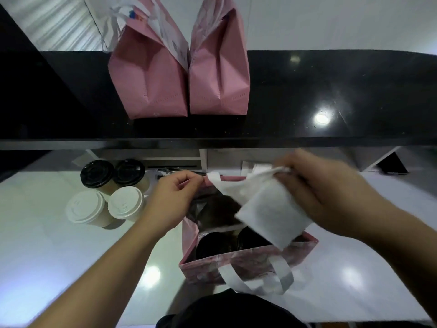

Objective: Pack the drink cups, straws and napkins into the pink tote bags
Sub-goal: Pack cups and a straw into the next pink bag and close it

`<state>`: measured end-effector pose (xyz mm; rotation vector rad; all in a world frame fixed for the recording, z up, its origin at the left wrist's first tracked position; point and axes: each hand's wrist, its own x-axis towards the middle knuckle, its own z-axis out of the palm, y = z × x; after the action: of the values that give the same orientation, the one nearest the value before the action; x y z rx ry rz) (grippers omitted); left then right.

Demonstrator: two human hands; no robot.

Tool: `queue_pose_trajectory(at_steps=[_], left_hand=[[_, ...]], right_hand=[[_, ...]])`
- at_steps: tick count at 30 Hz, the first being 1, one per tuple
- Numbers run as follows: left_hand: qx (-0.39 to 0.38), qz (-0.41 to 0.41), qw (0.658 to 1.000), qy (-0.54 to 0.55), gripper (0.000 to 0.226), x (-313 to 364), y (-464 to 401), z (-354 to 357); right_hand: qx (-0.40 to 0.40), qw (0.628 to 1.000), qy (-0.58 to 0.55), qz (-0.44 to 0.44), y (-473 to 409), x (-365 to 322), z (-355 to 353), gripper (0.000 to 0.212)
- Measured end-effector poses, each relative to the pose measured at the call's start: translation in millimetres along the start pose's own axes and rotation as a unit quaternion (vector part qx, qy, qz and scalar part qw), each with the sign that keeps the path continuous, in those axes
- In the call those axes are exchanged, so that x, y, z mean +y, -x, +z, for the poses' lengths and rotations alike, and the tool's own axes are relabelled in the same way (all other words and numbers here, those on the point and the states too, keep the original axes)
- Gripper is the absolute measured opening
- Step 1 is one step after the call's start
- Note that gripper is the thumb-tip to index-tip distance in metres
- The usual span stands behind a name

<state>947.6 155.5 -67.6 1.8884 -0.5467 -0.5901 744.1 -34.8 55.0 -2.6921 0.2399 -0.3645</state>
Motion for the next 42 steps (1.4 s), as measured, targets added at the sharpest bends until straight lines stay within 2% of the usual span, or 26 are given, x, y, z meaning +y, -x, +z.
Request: queue_pose_trajectory(at_steps=[3, 6, 9, 12, 14, 15, 17, 19, 20, 26, 29, 33, 37, 39, 42], left_hand=[[0.011, -0.008, 1.000, 0.000, 0.020, -1.1, -3.6, 0.5], [0.017, -0.012, 1.000, -0.005, 0.019, -0.1, -3.7, 2.3], [0.018, -0.015, 1.000, 0.012, 0.018, -0.5, -2.4, 2.5], [0.017, -0.012, 1.000, 0.016, 0.018, -0.2, -1.3, 2.4], [0.013, -0.014, 1.000, 0.022, 0.019, -0.1, -0.5, 3.3], [0.010, -0.014, 1.000, 0.024, 0.020, 0.2, 0.5, 3.9], [0.008, -0.007, 1.000, 0.014, 0.021, 0.6, 2.3, 4.2], [0.005, -0.003, 1.000, 0.008, 0.020, 0.4, 3.2, 3.6], [0.002, -0.001, 1.000, 0.006, 0.020, 0.4, 3.8, 3.0], [-0.006, 0.010, 1.000, -0.013, 0.022, 1.0, 7.3, -0.6], [-0.012, 0.010, 1.000, -0.012, 0.024, 2.8, 8.2, -1.2], [-0.013, 0.009, 1.000, -0.014, 0.023, 5.1, 8.1, -0.6], [-0.015, 0.017, 0.999, -0.025, 0.019, 6.1, 9.2, -3.4], [-0.022, 0.017, 1.000, -0.009, 0.019, 8.9, 13.4, -4.5], [-0.008, 0.016, 1.000, -0.003, 0.014, 10.6, 24.5, -7.3]], right_hand=[[-0.152, 0.982, 0.106, -0.041, -14.3, -4.1, 28.8, 0.016], [-0.207, 0.952, 0.204, -0.101, -27.5, 5.3, 61.0, 0.024], [-0.190, 0.943, 0.242, -0.125, -38.7, 12.4, 81.6, 0.026], [-0.108, 0.950, 0.263, -0.133, -38.8, 10.7, 89.7, 0.029], [-0.068, 0.957, 0.231, -0.162, -34.7, 5.5, 92.6, 0.033], [-0.089, 0.956, 0.211, -0.183, -31.3, 2.3, 96.6, 0.034], [-0.207, 0.940, 0.184, -0.200, -23.7, -3.3, 111.4, 0.034], [-0.339, 0.914, 0.159, -0.153, -14.9, -4.6, 126.6, 0.030], [-0.380, 0.908, 0.131, -0.120, -11.3, -2.7, 130.7, 0.025], [-0.488, 0.872, 0.024, -0.015, -4.8, 1.0, 129.3, 0.033], [-0.465, 0.885, 0.001, 0.021, -10.4, -4.4, 115.0, 0.036], [-0.357, 0.932, -0.021, 0.057, -3.3, -6.3, 78.2, 0.034], [-0.242, 0.961, -0.091, 0.097, 31.8, 5.0, 33.6, 0.032], [-0.184, 0.971, -0.084, 0.125, 56.3, 20.2, 26.0, 0.039], [-0.170, 0.969, -0.063, 0.167, 91.2, 41.2, 34.2, 0.056]])
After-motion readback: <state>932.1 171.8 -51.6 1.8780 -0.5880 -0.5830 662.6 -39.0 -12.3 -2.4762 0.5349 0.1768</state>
